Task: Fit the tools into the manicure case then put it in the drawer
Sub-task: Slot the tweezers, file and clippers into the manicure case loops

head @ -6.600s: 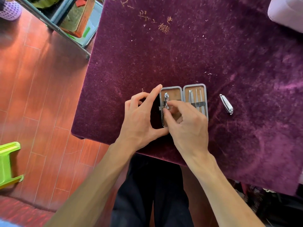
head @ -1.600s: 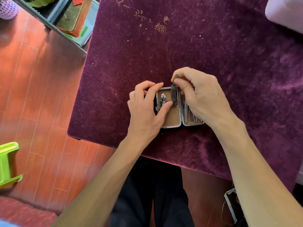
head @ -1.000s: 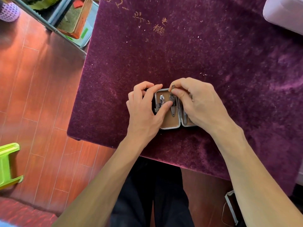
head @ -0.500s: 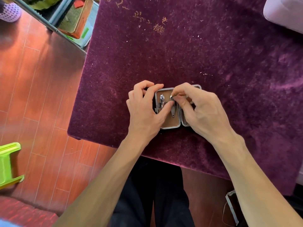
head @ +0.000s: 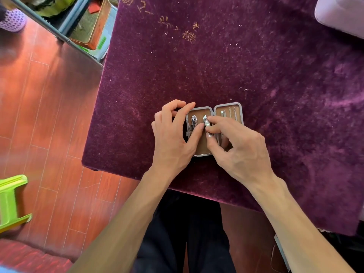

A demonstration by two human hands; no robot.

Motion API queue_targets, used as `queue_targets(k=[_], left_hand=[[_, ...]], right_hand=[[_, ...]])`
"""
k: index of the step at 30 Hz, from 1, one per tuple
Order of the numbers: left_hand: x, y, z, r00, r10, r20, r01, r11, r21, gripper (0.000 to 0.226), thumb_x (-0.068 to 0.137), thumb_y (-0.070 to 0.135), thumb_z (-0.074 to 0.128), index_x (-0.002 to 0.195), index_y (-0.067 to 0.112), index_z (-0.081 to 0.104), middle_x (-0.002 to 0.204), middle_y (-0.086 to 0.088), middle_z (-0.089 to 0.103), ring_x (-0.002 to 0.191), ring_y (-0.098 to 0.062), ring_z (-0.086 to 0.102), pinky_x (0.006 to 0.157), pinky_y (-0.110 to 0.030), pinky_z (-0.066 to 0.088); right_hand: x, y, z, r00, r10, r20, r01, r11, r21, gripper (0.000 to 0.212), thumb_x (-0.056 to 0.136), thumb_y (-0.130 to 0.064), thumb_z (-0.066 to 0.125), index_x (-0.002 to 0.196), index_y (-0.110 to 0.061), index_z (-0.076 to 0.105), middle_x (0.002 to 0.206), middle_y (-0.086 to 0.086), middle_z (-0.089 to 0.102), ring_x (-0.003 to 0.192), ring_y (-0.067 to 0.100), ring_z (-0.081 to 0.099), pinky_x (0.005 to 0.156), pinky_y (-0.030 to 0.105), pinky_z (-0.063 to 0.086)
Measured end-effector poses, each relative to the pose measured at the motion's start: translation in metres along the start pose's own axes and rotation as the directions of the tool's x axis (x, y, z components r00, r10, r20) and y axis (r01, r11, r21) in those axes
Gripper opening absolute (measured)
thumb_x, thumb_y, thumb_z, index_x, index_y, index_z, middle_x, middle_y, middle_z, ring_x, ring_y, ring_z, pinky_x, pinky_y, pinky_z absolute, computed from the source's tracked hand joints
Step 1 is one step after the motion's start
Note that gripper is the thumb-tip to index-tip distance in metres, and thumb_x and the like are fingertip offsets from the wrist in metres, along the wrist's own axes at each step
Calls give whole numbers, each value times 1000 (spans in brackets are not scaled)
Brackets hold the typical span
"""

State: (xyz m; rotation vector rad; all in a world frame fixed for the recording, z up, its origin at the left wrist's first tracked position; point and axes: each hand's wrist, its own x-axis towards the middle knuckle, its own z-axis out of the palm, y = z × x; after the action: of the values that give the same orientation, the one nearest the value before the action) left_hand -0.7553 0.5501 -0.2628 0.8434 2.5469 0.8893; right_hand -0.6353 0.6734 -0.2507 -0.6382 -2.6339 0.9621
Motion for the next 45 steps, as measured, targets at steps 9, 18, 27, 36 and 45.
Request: queue_targets(k=[9,18,27,36,45], left_hand=[[0,-4,1,1000,14,10,-15,1000,13,48,94,38,67,139,24,59,139,4,49,114,-5,38,100,-25,30],[0,-3,2,1000,23,-6,-23,999,29,46,95,37,63,139,23,60,139,3,50,114,-12,43,99,-29,34],[0,-4,3,999,40,11,-40,998,46,25,95,41,62,119,38,70,139,3,48,114,-16,46,97,-28,29],[1,-6,4,998,44,33,-46,996,72,29,96,46,59,123,41,68,141,5,46,115,-13,43,96,-30,30],[2,-6,2,997,36,69,-40,998,53,30,93,47,62,122,42,68,142,6,44,117,-14,42,98,-29,27]], right_hand=[[-16,-3,7,1000,12,14,-11,994,-111,24,92,-17,82,116,-13,81,138,2,73,83,19,77,69,36,65],[-12,-16,12,967,220,-130,-226,974,-35,33,89,-26,86,115,-8,79,101,7,68,67,10,58,53,40,62],[-7,-46,25,895,410,-175,-422,905,-41,24,95,-26,80,114,-12,81,89,0,75,74,18,71,62,36,58],[-5,-51,27,813,558,-165,-554,829,75,14,96,-29,78,101,-17,82,85,-6,73,73,9,65,68,25,50],[-3,-53,24,715,688,-120,-655,721,227,14,93,-35,80,85,-24,81,63,-16,68,63,9,69,77,39,61]])
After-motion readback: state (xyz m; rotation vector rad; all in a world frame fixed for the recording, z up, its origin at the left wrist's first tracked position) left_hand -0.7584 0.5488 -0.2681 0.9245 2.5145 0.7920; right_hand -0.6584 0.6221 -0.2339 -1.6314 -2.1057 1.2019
